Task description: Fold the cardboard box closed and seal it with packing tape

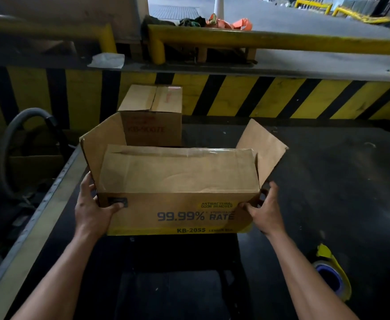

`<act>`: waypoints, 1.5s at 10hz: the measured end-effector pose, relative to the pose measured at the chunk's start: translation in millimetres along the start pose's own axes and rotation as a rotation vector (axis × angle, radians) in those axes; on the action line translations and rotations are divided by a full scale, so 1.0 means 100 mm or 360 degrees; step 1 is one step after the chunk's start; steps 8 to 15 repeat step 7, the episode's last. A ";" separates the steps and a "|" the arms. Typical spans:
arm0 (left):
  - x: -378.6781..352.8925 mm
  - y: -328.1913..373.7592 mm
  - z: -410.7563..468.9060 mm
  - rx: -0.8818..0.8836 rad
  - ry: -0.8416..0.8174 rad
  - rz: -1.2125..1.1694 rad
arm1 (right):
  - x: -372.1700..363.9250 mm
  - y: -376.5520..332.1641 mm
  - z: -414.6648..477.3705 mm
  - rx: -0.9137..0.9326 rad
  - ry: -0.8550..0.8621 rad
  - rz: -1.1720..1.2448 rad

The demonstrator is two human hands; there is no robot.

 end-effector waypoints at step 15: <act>-0.04 -0.62 -0.60 0.0292 0.0150 -0.0104 | -0.25 0.39 -0.55 -0.0373 -0.0155 0.0101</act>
Point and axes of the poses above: each hand's wrist, its own z-axis towards the middle knuckle, its own x-axis out of the back of the hand, y = z × x, the point moved 1 cm from there along z, towards the middle knuckle, and after that the axes turned 13 degrees about -z, right-handed, at the moved point
